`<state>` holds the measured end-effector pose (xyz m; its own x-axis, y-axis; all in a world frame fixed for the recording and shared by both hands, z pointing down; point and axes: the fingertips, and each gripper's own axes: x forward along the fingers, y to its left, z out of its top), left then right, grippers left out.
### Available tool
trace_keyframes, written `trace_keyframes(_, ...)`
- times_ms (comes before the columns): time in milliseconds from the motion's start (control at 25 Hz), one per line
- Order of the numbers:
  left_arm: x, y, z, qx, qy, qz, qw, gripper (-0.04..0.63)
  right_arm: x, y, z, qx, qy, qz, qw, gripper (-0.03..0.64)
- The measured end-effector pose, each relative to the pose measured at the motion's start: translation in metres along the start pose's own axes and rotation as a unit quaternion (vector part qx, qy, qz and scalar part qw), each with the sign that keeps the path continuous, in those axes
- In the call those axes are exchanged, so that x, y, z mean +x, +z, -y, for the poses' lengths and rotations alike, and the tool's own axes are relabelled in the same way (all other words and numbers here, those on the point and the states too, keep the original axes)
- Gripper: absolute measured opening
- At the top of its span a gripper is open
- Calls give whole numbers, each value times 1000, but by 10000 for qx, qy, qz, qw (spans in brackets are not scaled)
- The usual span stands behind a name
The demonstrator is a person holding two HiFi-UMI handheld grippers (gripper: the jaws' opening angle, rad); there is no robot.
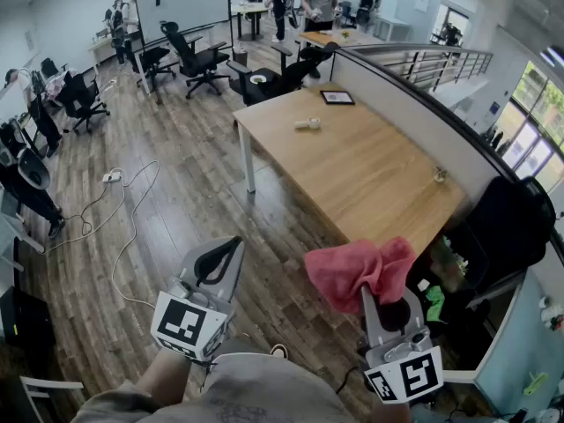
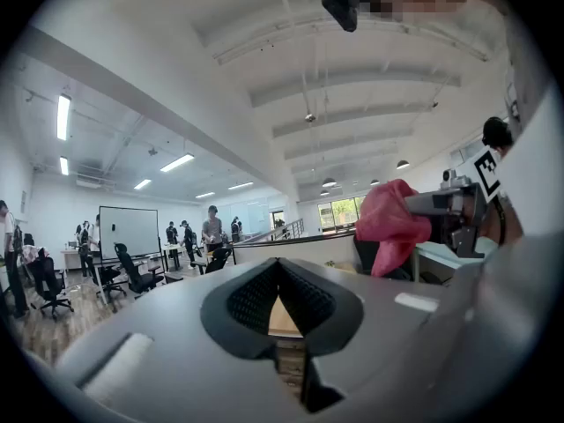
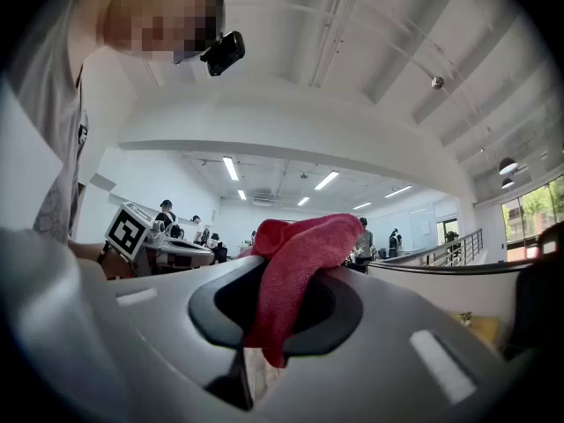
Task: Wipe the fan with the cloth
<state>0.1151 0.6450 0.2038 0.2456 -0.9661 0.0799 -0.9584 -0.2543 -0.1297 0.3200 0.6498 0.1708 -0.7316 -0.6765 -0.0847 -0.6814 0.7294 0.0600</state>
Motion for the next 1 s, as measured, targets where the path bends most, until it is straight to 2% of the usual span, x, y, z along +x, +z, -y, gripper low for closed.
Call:
trace_keyframes(240,1,3,2,176,1,116,9998,2,-3,-4,5,19,-57,-37,10000,58)
trace_keyframes(400,-2,-2,8,88,23,6,10000,2,-5,-10,5,63,-43,-65,9999,57)
trace_keyframes(720,-2,-2,5,196,67,71,9998,2,0,-17,5,99,17,-166,9998,57)
trace_keyframes(840,-1,-1,3,101,117,17,9999,2,2,-17,10,87,-24,-192,9998,58)
trace_keyframes(1000,0,1,-4,252,115,113,9996,2,8,-14,12,86,-20,-162,9998,57)
